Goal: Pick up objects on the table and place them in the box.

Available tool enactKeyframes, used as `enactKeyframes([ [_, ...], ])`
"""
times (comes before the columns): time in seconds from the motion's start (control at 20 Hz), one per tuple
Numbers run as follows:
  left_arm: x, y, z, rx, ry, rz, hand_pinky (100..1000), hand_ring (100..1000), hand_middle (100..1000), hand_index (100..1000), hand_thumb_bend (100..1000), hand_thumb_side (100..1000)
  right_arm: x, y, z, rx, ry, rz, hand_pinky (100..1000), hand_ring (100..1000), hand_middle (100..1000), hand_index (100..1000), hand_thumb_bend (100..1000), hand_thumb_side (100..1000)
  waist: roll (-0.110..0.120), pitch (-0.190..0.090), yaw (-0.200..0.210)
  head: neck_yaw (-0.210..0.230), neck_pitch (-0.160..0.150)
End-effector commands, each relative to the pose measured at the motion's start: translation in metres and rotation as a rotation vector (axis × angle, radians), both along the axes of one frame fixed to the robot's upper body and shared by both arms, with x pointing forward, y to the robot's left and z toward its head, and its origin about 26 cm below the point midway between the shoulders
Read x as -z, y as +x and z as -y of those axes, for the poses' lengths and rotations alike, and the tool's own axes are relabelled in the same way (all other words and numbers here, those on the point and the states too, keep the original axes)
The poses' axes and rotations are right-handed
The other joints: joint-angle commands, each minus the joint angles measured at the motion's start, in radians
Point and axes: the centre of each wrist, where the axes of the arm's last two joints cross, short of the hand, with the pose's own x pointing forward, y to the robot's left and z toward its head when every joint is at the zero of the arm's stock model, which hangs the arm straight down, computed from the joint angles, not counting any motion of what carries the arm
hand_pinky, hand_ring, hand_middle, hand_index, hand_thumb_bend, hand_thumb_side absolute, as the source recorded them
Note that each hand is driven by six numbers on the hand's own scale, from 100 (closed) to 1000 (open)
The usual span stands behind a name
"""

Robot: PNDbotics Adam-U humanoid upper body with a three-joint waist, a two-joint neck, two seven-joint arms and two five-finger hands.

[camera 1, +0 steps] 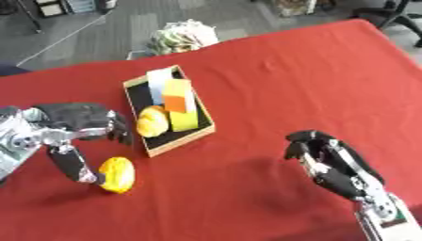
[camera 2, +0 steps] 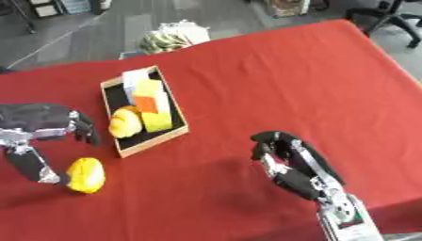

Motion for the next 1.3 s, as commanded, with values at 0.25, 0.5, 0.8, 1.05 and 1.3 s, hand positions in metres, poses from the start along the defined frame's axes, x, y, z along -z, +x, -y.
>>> enactKeyframes([
  [0.25, 0.016, 0.013, -0.005, -0.036, 0.102, 0.062, 776, 678, 694, 807, 647, 100, -0.005, 0.001, 0.000, -0.003, -0.006, 0.018, 732, 587, 544, 733, 100, 399, 0.002, -0.027, -0.002, -0.004, -0.011],
  [0.5, 0.038, 0.023, -0.002, -0.033, -0.015, 0.142, 699, 574, 576, 712, 533, 100, -0.005, 0.001, -0.001, -0.004, -0.003, 0.017, 732, 587, 544, 733, 100, 398, -0.002, -0.026, -0.004, -0.005, -0.011],
  [0.8, 0.029, 0.022, -0.005, -0.068, -0.219, 0.267, 615, 457, 429, 557, 270, 130, -0.005, 0.001, -0.001, -0.001, -0.003, 0.017, 732, 586, 544, 733, 100, 397, -0.003, -0.026, -0.001, -0.010, -0.012],
  [1.05, -0.030, 0.015, -0.013, -0.118, -0.304, 0.401, 627, 468, 442, 566, 318, 126, -0.004, 0.000, 0.000, 0.001, -0.007, 0.013, 732, 586, 544, 733, 100, 397, -0.002, -0.029, 0.006, -0.015, -0.012],
  [1.3, -0.056, 0.040, -0.020, -0.227, -0.276, 0.500, 645, 486, 465, 592, 388, 122, -0.002, 0.000, 0.000, -0.004, -0.010, 0.007, 732, 586, 544, 733, 100, 395, -0.004, -0.033, 0.007, -0.017, -0.011],
])
